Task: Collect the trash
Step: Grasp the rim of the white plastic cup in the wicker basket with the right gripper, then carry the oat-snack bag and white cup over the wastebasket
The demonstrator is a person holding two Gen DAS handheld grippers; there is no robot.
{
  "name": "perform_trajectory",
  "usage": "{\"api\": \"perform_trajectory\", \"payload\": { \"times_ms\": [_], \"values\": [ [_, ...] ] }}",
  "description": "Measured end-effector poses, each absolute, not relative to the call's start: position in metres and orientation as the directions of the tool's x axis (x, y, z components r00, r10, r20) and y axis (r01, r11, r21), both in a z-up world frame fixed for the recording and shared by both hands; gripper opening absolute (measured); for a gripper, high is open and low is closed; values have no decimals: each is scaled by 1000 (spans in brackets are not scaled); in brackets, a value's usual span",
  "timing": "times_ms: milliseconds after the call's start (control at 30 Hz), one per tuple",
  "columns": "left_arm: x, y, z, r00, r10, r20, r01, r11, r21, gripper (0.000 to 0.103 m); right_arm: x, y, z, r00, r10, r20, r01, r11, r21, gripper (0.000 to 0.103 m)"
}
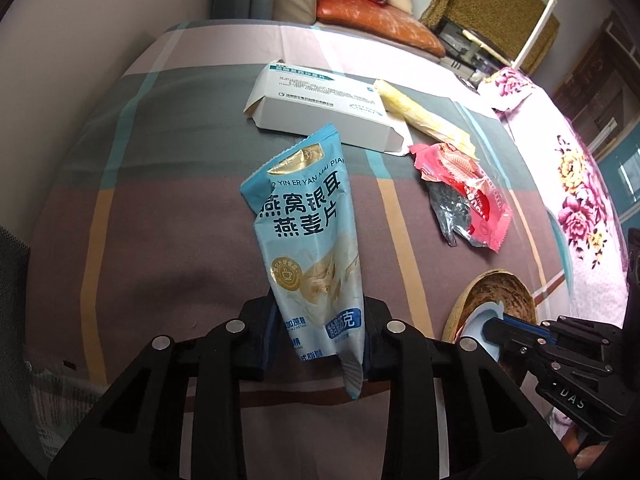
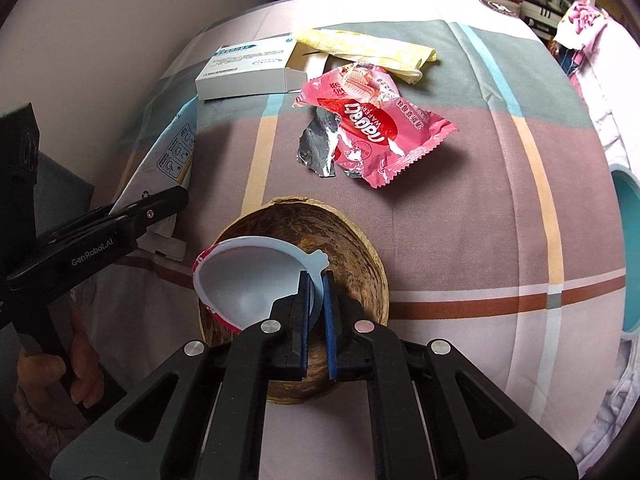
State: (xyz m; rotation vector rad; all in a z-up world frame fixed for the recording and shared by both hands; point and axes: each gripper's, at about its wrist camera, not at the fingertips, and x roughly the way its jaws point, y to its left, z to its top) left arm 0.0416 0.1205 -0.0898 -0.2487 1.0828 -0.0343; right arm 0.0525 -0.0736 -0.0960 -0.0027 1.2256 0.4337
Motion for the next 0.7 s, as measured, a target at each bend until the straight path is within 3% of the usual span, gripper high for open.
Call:
{"api": "perform_trajectory", "payload": {
  "times_ms": [300,700],
  "values": [
    [32,123,-67,531,-119,-839,-110,972,-208,27,55,-88,-62,354,345,-869,-323,917,233,5],
    [34,87,-33,567,-193,-801,-11,970,-241,27,60,-122,-35,405,387,-828,-276,916,292,5]
  ]
}}
